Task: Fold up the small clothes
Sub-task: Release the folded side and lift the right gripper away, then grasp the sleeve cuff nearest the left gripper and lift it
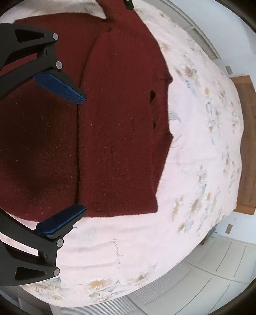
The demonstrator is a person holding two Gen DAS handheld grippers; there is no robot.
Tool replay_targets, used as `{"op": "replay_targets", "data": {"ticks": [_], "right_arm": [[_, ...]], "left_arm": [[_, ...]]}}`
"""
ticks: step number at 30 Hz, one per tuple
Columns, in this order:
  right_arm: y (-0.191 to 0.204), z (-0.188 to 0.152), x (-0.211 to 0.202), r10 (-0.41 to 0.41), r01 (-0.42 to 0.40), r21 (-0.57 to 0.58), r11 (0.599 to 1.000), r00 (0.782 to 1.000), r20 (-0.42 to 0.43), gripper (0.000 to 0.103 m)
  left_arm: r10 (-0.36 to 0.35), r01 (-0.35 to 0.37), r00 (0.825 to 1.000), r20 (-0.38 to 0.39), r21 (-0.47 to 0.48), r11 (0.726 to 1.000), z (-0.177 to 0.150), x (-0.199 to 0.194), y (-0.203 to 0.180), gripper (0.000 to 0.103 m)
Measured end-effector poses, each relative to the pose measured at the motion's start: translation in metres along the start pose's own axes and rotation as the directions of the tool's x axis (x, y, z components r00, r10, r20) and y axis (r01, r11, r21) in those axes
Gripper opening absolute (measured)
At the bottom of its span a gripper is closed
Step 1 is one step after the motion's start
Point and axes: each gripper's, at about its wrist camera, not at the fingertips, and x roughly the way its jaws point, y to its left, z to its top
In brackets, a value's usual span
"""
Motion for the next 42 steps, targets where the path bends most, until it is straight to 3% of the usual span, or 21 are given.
{"op": "replay_targets", "data": {"ticks": [8, 10, 14, 20, 29, 33, 37, 39, 42], "right_arm": [[-0.005, 0.001, -0.016, -0.018, 0.017, 0.008, 1.000, 0.999, 0.030, 0.102], [-0.008, 0.000, -0.017, -0.020, 0.019, 0.018, 1.000, 0.999, 0.033, 0.102], [-0.012, -0.005, -0.016, -0.034, 0.034, 0.021, 0.999, 0.999, 0.020, 0.102], [-0.018, -0.012, -0.014, -0.050, 0.049, 0.046, 0.998, 0.999, 0.004, 0.102], [-0.026, -0.023, -0.008, -0.069, 0.071, 0.063, 0.996, 0.997, -0.025, 0.102], [-0.028, -0.023, -0.007, -0.078, 0.079, 0.061, 0.995, 0.997, -0.028, 0.102], [-0.028, -0.023, -0.007, -0.073, 0.074, 0.062, 0.995, 0.997, -0.026, 0.102], [-0.028, -0.022, -0.007, -0.071, 0.072, 0.060, 0.996, 0.997, -0.025, 0.102], [-0.026, -0.022, -0.008, -0.072, 0.073, 0.058, 0.996, 0.997, -0.024, 0.102]], "left_arm": [[0.126, -0.131, 0.991, -0.034, -0.188, 0.974, 0.001, -0.010, 0.088, 0.102], [0.146, -0.154, 0.988, -0.050, -0.257, 0.954, -0.002, -0.008, 0.112, 0.102], [0.189, -0.202, 0.979, -0.072, -0.434, 0.878, -0.016, -0.005, 0.166, 0.102], [0.210, -0.249, 0.969, -0.133, -0.547, 0.799, -0.027, 0.006, 0.217, 0.102], [0.222, -0.319, 0.947, -0.232, -0.599, 0.735, -0.041, 0.024, 0.262, 0.102], [0.212, -0.315, 0.948, -0.237, -0.611, 0.726, -0.044, 0.024, 0.268, 0.102], [0.222, -0.317, 0.947, -0.231, -0.585, 0.746, -0.042, 0.025, 0.268, 0.101], [0.223, -0.311, 0.950, -0.219, -0.579, 0.754, -0.042, 0.024, 0.268, 0.095], [0.229, -0.303, 0.952, -0.202, -0.545, 0.782, -0.038, 0.018, 0.264, 0.071]]}}
